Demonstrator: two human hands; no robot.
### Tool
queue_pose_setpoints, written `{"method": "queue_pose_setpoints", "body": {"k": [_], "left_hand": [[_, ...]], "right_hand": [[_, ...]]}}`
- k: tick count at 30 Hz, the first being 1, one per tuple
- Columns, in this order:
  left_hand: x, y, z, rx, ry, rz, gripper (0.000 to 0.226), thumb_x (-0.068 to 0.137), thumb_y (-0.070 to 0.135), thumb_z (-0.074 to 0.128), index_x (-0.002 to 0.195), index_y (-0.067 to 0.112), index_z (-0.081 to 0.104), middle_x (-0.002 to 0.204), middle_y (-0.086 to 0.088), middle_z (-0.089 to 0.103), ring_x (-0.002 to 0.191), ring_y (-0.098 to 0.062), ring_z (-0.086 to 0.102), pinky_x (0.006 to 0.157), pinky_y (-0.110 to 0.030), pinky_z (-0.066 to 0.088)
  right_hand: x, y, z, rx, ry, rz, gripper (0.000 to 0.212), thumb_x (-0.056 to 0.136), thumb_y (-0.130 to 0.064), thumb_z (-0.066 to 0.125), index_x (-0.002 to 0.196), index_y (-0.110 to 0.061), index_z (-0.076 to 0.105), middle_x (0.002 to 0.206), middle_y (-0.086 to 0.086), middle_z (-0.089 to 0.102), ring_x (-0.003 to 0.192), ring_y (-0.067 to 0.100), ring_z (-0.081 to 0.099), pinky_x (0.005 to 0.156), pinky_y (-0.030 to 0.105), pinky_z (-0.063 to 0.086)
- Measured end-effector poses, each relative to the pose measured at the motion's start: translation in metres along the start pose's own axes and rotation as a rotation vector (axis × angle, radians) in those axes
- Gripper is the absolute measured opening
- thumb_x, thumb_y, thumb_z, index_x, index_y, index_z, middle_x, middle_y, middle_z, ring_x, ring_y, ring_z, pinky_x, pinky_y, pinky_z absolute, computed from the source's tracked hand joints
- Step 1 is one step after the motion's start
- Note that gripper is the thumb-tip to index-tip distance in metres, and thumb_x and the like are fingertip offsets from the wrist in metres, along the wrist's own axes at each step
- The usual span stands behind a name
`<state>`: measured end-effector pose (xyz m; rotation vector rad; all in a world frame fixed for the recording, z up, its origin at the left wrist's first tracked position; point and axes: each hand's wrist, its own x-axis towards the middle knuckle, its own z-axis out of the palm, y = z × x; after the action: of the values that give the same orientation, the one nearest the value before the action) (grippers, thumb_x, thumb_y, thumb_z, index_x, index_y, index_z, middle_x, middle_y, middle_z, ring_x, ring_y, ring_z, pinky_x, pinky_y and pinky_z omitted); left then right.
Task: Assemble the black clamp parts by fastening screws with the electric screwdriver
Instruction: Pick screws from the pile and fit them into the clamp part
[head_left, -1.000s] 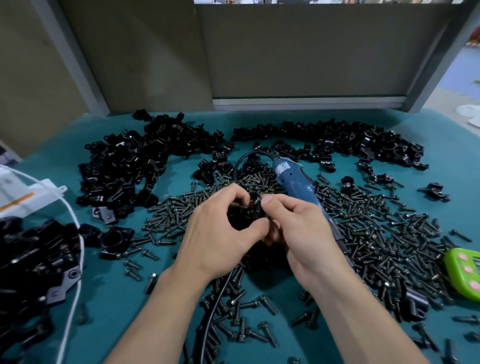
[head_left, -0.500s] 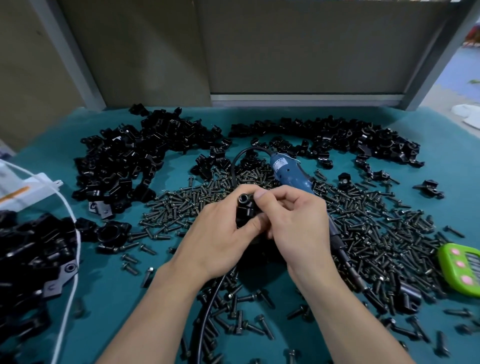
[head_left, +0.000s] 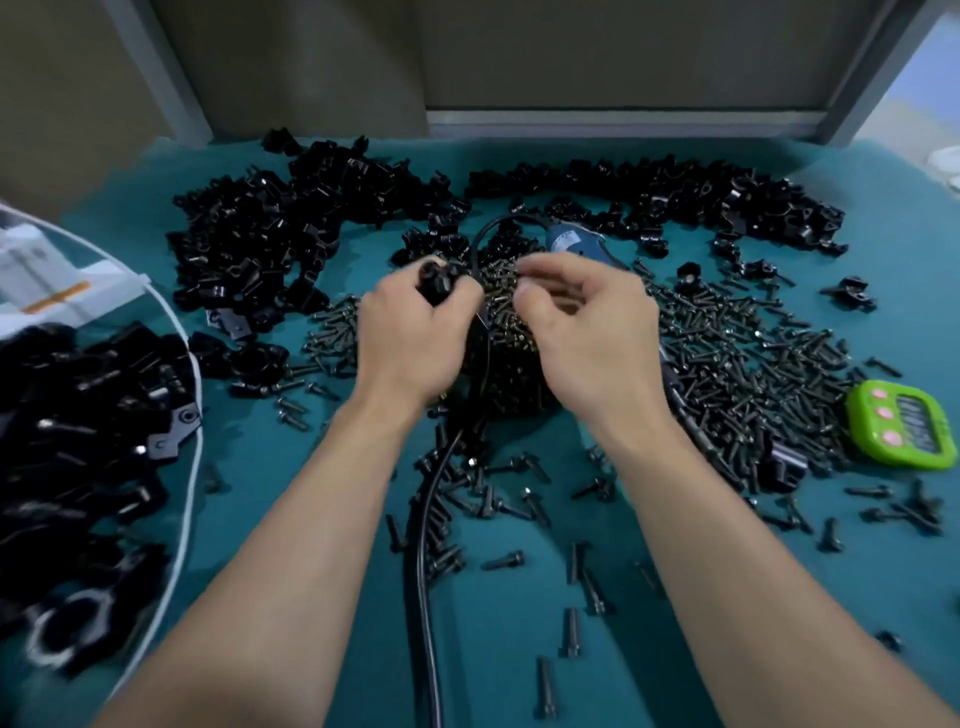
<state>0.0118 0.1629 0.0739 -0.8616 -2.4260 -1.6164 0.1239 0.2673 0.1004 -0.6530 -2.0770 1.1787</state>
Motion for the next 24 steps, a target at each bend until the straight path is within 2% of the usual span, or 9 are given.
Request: {"method": "queue_pose_setpoints", "body": {"k": [3, 4, 6, 8, 10, 12, 15, 17, 24], "left_hand": [[0.0, 0.008, -0.03, -0.091, 0.02, -0.193, 0.038, 0.073, 0.04, 0.065, 0.06, 0.006, 0.056, 0.051, 0.008, 0.051, 0.049, -0.015, 0.047, 0.05, -0.033, 0.037], [-0.003, 0.015, -0.039, -0.152, -0.034, -0.247, 0.036, 0.069, 0.042, 0.064, 0.059, 0.007, 0.062, 0.055, 0.0, 0.057, 0.051, -0.02, 0.052, 0.054, -0.038, 0.043], [-0.017, 0.032, -0.054, -0.18, -0.236, -0.295, 0.032, 0.064, 0.046, 0.062, 0.058, 0.016, 0.069, 0.06, -0.009, 0.066, 0.052, -0.025, 0.061, 0.061, -0.041, 0.047], [-0.044, 0.046, -0.061, -0.127, -0.462, -0.266, 0.033, 0.065, 0.048, 0.06, 0.063, 0.017, 0.072, 0.065, -0.008, 0.073, 0.059, -0.026, 0.069, 0.064, -0.038, 0.051], [-0.077, 0.05, -0.064, -0.077, -0.63, -0.271, 0.032, 0.071, 0.043, 0.062, 0.069, 0.012, 0.07, 0.067, -0.001, 0.073, 0.062, -0.022, 0.066, 0.066, -0.038, 0.049], [-0.109, 0.05, -0.06, -0.002, -0.696, -0.302, 0.029, 0.073, 0.042, 0.06, 0.068, 0.013, 0.06, 0.059, 0.009, 0.061, 0.056, -0.014, 0.055, 0.059, -0.032, 0.04], [-0.136, 0.046, -0.049, 0.122, -0.492, -0.249, 0.031, 0.074, 0.048, 0.055, 0.068, 0.018, 0.056, 0.073, 0.014, 0.061, 0.063, -0.003, 0.057, 0.057, -0.027, 0.038], [-0.138, 0.044, -0.04, 0.201, -0.409, -0.171, 0.031, 0.082, 0.047, 0.057, 0.068, 0.02, 0.056, 0.081, 0.009, 0.056, 0.073, -0.005, 0.056, 0.061, -0.027, 0.035], [-0.095, 0.032, -0.004, 0.256, -0.194, -0.218, 0.026, 0.095, 0.04, 0.06, 0.074, 0.024, 0.062, 0.088, 0.008, 0.049, 0.08, -0.017, 0.048, 0.073, -0.031, 0.034]], "right_hand": [[-0.019, -0.014, -0.017, -0.296, -0.243, 0.004, 0.031, 0.095, -0.031, 0.067, 0.126, -0.031, 0.072, 0.113, -0.012, 0.076, 0.069, -0.003, 0.064, 0.07, 0.001, 0.046], [-0.031, -0.017, -0.022, -0.412, -0.352, 0.001, 0.039, 0.096, -0.035, 0.067, 0.135, -0.031, 0.066, 0.123, -0.008, 0.073, 0.074, -0.001, 0.064, 0.077, 0.001, 0.045], [-0.062, -0.016, -0.032, -0.582, -0.512, -0.066, 0.06, 0.095, -0.046, 0.065, 0.15, -0.028, 0.051, 0.151, -0.002, 0.054, 0.122, 0.015, 0.059, 0.107, 0.019, 0.037], [-0.102, -0.012, -0.04, -0.663, -0.622, -0.113, 0.082, 0.094, -0.06, 0.058, 0.163, -0.027, 0.027, 0.172, -0.002, 0.019, 0.157, 0.018, 0.017, 0.122, 0.027, 0.006], [-0.141, -0.003, -0.045, -0.732, -0.69, -0.119, 0.097, 0.091, -0.074, 0.046, 0.166, -0.031, 0.001, 0.172, -0.007, -0.012, 0.157, 0.011, -0.015, 0.12, 0.027, -0.017], [-0.167, 0.006, -0.048, -0.796, -0.726, -0.124, 0.1, 0.087, -0.081, 0.031, 0.163, -0.035, -0.014, 0.168, -0.01, -0.027, 0.153, 0.008, -0.03, 0.116, 0.024, -0.027], [-0.16, 0.011, -0.045, -0.835, -0.666, -0.157, 0.085, 0.095, -0.074, 0.02, 0.165, -0.033, -0.006, 0.172, -0.005, -0.019, 0.157, 0.014, -0.023, 0.125, 0.031, -0.018], [-0.137, 0.014, -0.039, -0.874, -0.604, -0.177, 0.075, 0.102, -0.063, 0.019, 0.165, -0.03, -0.002, 0.174, 0.002, -0.008, 0.159, 0.021, -0.012, 0.128, 0.037, -0.009], [-0.077, 0.029, -0.014, -0.907, -0.549, -0.211, 0.077, 0.103, -0.041, 0.04, 0.166, -0.019, 0.001, 0.173, 0.014, -0.002, 0.159, 0.035, -0.003, 0.129, 0.048, 0.0]]}}
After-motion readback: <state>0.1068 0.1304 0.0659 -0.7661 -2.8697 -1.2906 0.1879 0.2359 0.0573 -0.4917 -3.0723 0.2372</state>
